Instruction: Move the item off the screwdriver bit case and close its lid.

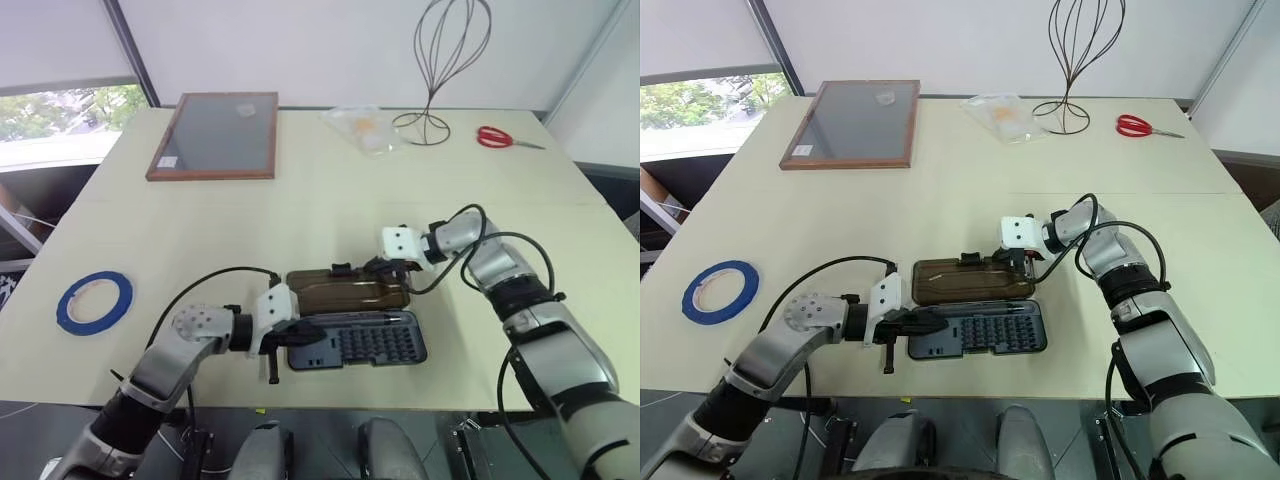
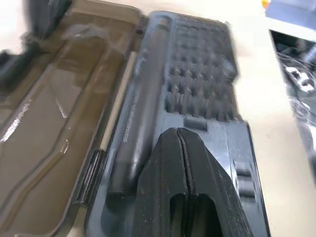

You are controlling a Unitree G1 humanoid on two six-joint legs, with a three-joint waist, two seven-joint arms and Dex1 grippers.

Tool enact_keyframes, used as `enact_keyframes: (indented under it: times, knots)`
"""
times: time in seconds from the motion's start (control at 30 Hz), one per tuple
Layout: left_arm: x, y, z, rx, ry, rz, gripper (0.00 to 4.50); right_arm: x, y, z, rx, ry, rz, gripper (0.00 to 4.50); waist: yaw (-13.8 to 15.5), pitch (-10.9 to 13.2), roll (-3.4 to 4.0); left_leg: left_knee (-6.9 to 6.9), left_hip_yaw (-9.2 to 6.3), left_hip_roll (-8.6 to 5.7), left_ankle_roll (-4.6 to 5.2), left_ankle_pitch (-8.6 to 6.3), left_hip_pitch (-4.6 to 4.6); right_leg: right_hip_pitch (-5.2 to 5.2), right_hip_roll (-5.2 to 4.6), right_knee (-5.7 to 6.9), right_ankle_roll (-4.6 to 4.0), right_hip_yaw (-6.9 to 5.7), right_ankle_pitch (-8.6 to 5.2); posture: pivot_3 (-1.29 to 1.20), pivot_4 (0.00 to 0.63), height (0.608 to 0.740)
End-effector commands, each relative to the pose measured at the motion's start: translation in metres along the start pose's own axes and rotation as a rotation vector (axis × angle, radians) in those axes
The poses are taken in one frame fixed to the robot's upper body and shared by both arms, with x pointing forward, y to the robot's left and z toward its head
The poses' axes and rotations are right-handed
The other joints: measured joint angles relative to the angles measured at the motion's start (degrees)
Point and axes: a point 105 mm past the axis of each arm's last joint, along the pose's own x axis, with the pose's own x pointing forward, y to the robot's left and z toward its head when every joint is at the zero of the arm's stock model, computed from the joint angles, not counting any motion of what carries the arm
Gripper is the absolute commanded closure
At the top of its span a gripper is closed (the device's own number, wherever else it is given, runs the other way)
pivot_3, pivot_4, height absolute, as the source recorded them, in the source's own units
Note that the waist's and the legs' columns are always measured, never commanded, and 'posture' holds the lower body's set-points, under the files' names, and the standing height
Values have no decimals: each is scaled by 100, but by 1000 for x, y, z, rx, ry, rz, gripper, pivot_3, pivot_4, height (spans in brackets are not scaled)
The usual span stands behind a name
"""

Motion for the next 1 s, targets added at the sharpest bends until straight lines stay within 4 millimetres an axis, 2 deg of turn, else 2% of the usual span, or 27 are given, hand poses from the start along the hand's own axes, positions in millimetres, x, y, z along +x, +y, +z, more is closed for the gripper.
enact_keyframes:
  times: [0.03, 0.17, 0.2, 0.33, 0.43, 0.6, 0.7, 0.87, 1.0]
  knots:
    - [-14, 32, 32, 29, -95, 140, 4500, -4, -2, 10, -34, -18, -117, 4423, -6, 1, 1, 0, 0, 0, 0, 0, -5, -4, 0, 0, -1, 0, 2, 0, 150, 740]
    - [-25, 56, 60, 27, -179, 230, 4500, -13, 7, 18, -110, -8, -268, 4423, 4, 0, 2, -2, 2, -5, -2, 1, -76, -79, 3, 6, 2, 0, 3, 0, 150, 740]
    - [-27, 59, 63, 23, -191, 239, 4500, -14, 9, 20, -112, -10, -288, 4423, -3, 1, 2, 4, 6, -6, -34, 19, -103, -110, 3, 10, 2, 1, 3, 0, 150, 740]
    - [-40, 77, 83, -2, -262, 305, 4500, -20, 11, 35, -205, -17, -386, 4423, 3, 3, -1, -3, 11, -10, -42, 24, -112, -123, 4, 7, 3, 1, 4, 0, 150, 740]
    - [-49, 92, 87, -18, -276, 353, 4500, -22, 10, 45, -276, -27, -440, 4423, -5, 5, -4, -3, 11, -10, -34, 19, -110, -119, 8, 4, 3, 0, 3, 0, 150, 740]
    - [-63, 117, 81, -43, -270, 436, 4500, -27, 9, 59, -338, -45, -496, 4423, -1, 7, -4, -2, 12, -10, -26, 15, -107, -118, 11, 4, 3, 1, 3, 0, 150, 740]
    - [-66, 129, 70, -68, -245, 464, 4500, -29, 9, 63, -369, -44, -509, 4423, 22, 11, -9, -2, 11, -11, -32, 19, -109, -118, 11, 3, 3, 1, 3, 0, 150, 740]
    - [-60, 137, 44, -86, -172, 450, 4500, -30, 12, 68, -402, -45, -516, 4423, 25, 15, -14, -2, 12, -13, -33, 19, -110, -116, 11, 1, 3, 1, 3, 0, 150, 740]
    - [-49, 136, 26, -103, -122, 398, 4500, -31, 12, 71, -419, -46, -525, 4423, 28, 17, -18, -1, 12, -13, -35, 20, -112, -117, 12, 1, 3, 0, 3, 0, 150, 740]
